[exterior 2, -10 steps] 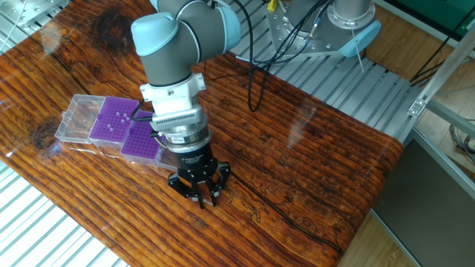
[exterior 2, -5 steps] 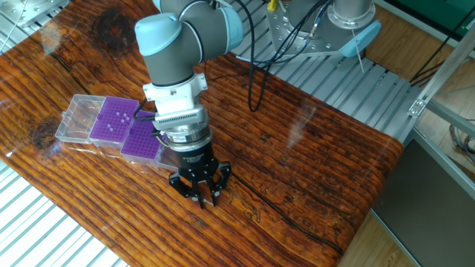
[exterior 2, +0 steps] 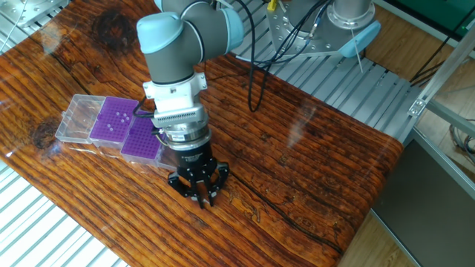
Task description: Transfer all small pipette tips from one holder to another
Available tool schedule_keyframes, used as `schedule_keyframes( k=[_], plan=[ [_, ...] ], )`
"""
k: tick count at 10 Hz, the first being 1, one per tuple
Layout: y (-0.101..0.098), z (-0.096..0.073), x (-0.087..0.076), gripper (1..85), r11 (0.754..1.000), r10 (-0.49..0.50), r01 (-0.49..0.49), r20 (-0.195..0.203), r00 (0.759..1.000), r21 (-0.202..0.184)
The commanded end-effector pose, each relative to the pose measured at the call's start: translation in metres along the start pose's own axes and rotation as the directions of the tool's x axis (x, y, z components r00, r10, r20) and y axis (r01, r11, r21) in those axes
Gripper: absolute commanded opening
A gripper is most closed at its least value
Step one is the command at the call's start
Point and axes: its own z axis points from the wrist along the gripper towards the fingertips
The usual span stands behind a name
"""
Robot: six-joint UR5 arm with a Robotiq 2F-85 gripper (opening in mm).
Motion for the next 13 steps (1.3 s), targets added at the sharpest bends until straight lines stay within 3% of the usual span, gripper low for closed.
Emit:
schedule_keyframes(
  k=[1,3,6,7,8,9,13],
  plan=[
    [-0.001,0.000,-0.009,19.3,0.997,0.061,-0.061,0.009,0.998,0.051],
    [-0.003,0.004,-0.012,18.7,0.997,0.068,-0.069,0.031,0.997,0.042],
    [-0.017,-0.016,0.007,12.0,0.999,0.054,-0.054,0.012,0.998,0.006],
    [-0.016,-0.015,-0.002,1.7,0.994,0.106,-0.106,0.022,0.994,0.021],
    [-0.015,-0.009,-0.009,1.3,0.990,0.133,-0.133,0.008,0.991,0.051],
    [-0.015,-0.005,-0.014,1.3,0.988,0.146,-0.146,0.015,0.989,0.053],
    [-0.030,-0.007,-0.003,1.3,0.984,0.154,-0.149,-0.044,0.987,0.102]
  ],
)
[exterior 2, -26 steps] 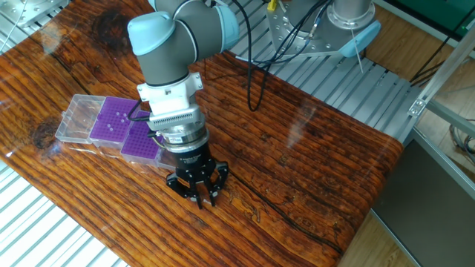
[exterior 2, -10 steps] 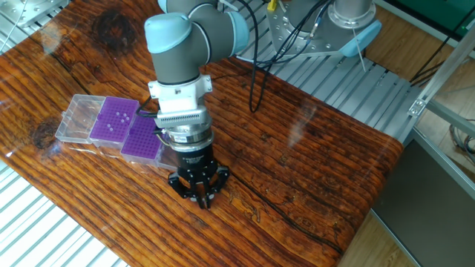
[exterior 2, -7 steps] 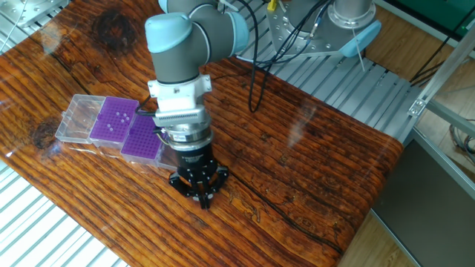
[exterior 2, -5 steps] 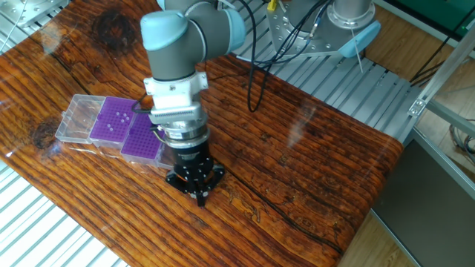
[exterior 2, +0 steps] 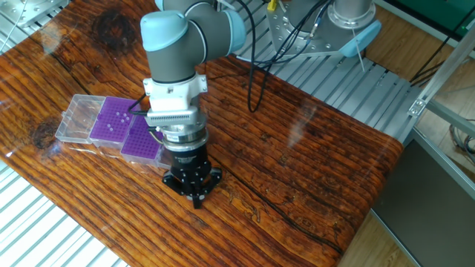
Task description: Transfer all small pipette tips from one holder to another
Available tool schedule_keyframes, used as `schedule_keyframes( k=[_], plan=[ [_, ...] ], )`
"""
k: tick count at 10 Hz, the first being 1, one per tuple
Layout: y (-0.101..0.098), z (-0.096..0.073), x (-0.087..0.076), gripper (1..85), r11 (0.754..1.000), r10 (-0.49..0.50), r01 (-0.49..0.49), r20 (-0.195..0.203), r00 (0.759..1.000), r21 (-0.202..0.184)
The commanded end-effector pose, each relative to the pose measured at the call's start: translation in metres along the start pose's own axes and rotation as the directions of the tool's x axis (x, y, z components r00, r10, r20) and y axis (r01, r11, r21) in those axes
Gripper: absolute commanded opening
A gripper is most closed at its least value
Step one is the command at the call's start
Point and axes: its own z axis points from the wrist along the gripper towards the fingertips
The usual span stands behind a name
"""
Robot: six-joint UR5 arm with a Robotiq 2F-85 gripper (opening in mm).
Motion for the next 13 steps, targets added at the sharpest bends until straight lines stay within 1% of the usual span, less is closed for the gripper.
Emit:
schedule_keyframes(
  k=[1,2,3,4,5,6,8,10,13],
  plan=[
    [-0.012,-0.004,0.001,1.3,0.999,0.028,-0.027,-0.029,0.999,0.033],
    [-0.011,-0.006,0.002,1.3,0.999,0.037,-0.035,-0.045,0.998,0.040],
    [-0.009,-0.009,0.013,2.0,0.997,0.061,-0.056,-0.097,0.993,0.051],
    [-0.016,-0.010,0.023,13.7,0.997,0.033,-0.024,-0.136,0.990,0.072],
    [-0.016,-0.011,0.027,18.7,0.997,0.037,-0.026,-0.147,0.988,0.072],
    [-0.014,-0.012,0.028,19.3,0.997,0.043,-0.033,-0.148,0.988,0.070],
    [-0.005,-0.015,0.024,20.3,0.995,0.067,-0.055,-0.150,0.986,0.082],
    [-0.007,-0.016,0.024,21.3,0.995,0.065,-0.052,-0.153,0.986,0.085],
    [-0.008,-0.023,0.028,21.3,0.993,0.071,-0.054,-0.169,0.983,0.102]
  ],
)
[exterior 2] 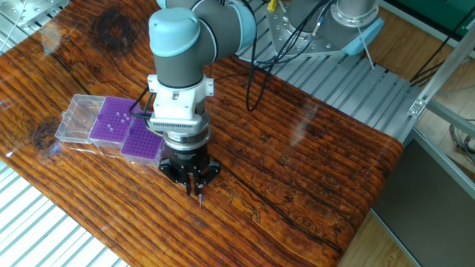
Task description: Transfer all small pipette tips from one holder to another
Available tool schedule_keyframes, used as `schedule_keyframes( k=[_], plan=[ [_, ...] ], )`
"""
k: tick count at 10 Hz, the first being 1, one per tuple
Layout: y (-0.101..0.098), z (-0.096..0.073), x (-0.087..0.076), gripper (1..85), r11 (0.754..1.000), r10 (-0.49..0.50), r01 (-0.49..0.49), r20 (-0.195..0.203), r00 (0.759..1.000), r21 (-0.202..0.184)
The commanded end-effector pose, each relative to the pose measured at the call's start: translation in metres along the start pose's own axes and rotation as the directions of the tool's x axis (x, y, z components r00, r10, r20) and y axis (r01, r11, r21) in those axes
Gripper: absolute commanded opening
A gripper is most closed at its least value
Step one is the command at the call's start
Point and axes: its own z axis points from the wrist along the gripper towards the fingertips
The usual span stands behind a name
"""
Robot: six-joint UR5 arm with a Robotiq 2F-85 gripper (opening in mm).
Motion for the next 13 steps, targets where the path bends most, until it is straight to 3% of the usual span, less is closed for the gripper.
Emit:
schedule_keyframes(
  k=[1,4,6,13],
  plan=[
    [-0.001,-0.010,0.001,21.3,1.000,0.022,-0.022,-0.010,1.000,0.014],
    [0.006,-0.015,0.000,25.0,0.999,0.039,-0.039,-0.001,0.999,0.001],
    [0.021,-0.016,-0.014,27.7,0.995,0.085,-0.082,0.050,0.995,-0.055],
    [0.015,-0.011,-0.023,27.3,0.996,0.071,-0.066,0.098,0.993,-0.052]
  ],
)
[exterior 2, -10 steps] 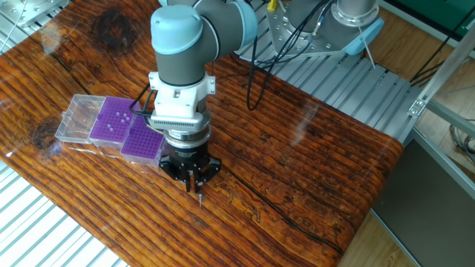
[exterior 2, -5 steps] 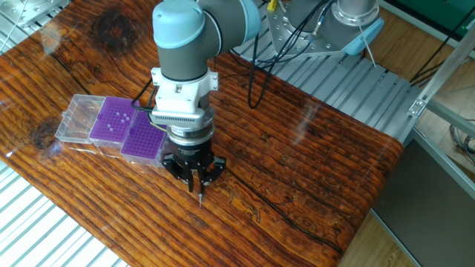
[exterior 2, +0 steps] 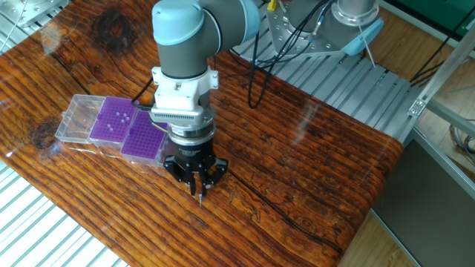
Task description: Transfer all small pipette tips from one holder to another
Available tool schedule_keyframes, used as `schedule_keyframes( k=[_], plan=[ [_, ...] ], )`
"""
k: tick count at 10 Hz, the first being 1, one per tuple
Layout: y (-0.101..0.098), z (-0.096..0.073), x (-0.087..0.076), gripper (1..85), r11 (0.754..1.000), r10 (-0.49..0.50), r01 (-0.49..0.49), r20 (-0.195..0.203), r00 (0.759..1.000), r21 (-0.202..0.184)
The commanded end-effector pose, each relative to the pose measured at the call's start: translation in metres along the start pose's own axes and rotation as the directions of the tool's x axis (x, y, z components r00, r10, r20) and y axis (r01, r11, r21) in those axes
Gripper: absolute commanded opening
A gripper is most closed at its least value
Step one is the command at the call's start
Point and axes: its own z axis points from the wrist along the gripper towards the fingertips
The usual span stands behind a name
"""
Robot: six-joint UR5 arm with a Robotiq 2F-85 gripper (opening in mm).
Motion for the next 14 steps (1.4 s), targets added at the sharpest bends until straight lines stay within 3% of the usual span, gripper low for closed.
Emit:
schedule_keyframes(
  k=[1,6,14],
  plan=[
    [-0.002,0.001,-0.006,27.0,1.000,0.007,-0.006,0.034,0.999,-0.006],
    [-0.004,0.007,-0.009,26.3,1.000,0.010,-0.009,0.052,0.999,-0.005],
    [-0.002,0.014,0.001,24.7,0.999,0.029,-0.030,0.055,0.998,0.018]
  ],
)
